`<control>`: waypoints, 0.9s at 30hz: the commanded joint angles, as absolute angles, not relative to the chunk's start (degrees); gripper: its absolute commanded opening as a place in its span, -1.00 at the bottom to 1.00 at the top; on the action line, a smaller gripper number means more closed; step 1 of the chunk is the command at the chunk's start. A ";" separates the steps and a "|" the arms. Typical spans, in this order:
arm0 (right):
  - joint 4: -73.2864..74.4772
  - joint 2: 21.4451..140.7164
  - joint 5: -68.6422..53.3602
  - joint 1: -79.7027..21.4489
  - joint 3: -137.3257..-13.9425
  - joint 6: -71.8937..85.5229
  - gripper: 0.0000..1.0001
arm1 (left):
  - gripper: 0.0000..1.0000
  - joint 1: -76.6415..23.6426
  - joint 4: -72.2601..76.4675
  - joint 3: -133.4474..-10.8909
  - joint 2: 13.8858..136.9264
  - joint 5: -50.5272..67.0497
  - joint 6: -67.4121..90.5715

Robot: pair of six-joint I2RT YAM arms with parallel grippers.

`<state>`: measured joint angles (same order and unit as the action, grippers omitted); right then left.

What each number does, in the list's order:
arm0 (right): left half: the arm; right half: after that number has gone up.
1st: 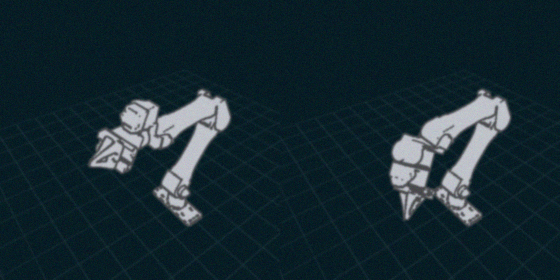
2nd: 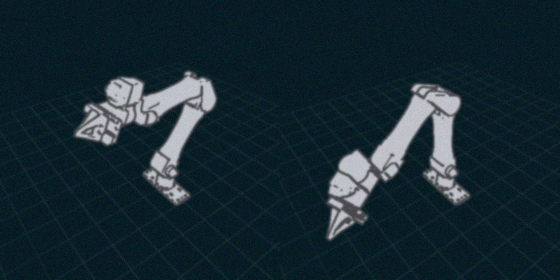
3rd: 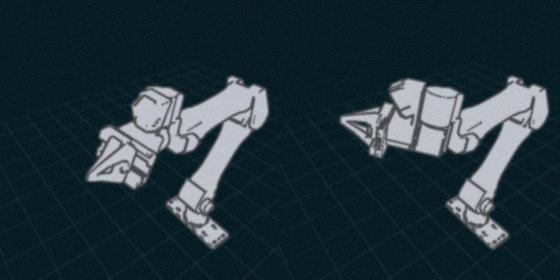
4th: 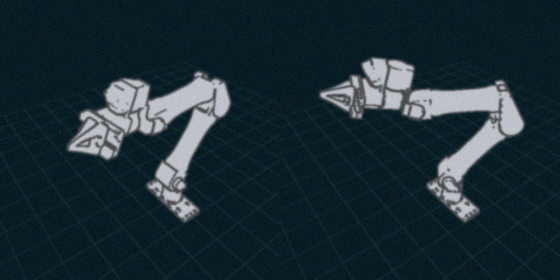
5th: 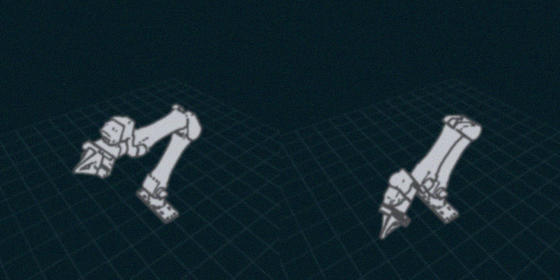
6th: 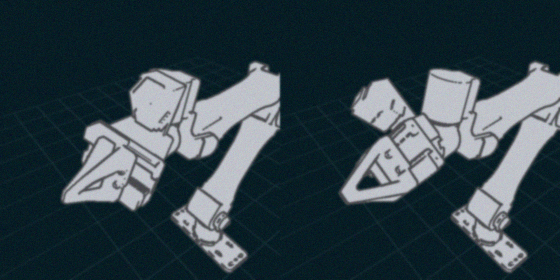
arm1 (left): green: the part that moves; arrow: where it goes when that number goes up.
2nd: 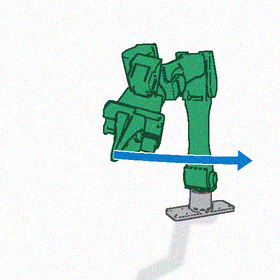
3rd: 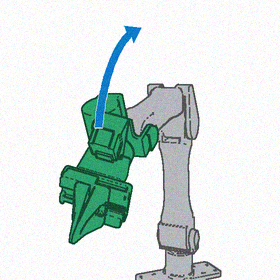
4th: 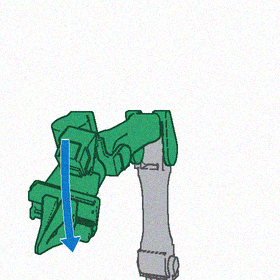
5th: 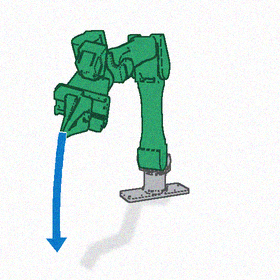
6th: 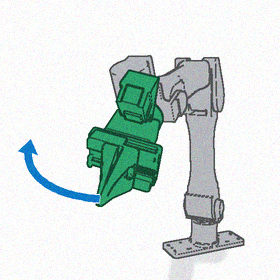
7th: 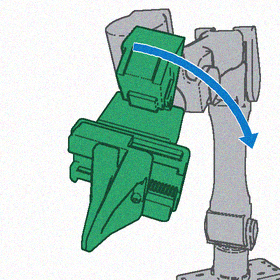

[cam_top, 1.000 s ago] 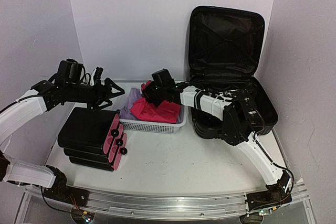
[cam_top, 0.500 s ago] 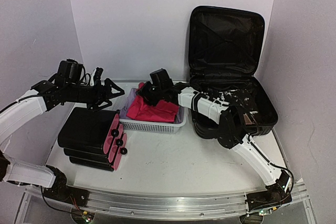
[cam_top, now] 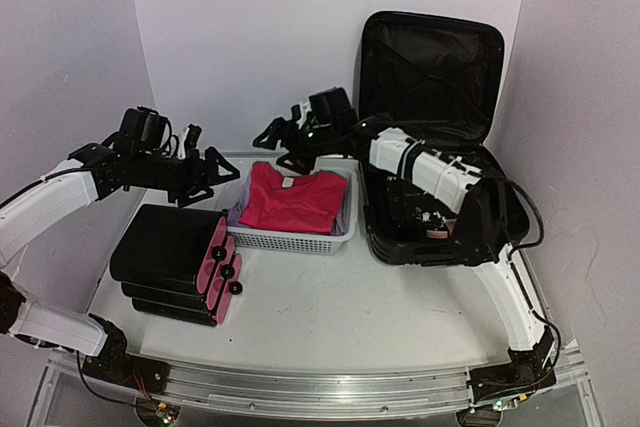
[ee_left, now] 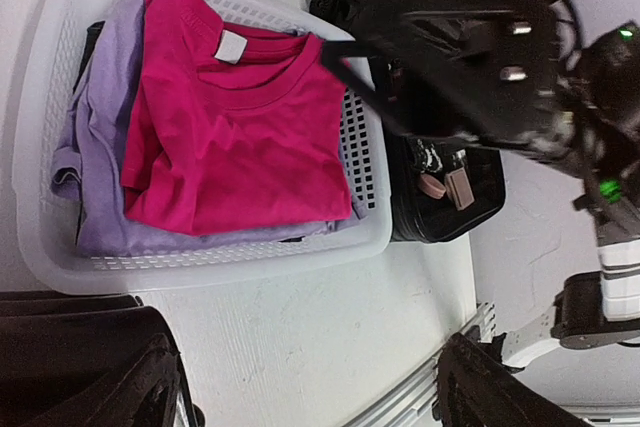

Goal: Open, take out, and arrange the luggage

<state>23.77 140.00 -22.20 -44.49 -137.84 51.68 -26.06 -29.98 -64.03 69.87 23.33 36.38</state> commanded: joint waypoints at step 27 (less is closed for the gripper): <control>30.21 114.70 -27.37 -34.43 -104.27 30.98 0.23 | -0.52 -28.99 -51.22 -98.86 118.14 13.96 10.98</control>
<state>29.34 122.19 -31.31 -35.68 -104.77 35.57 -29.56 -46.87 -96.16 116.11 19.59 13.69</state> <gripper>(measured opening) 0.613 0.241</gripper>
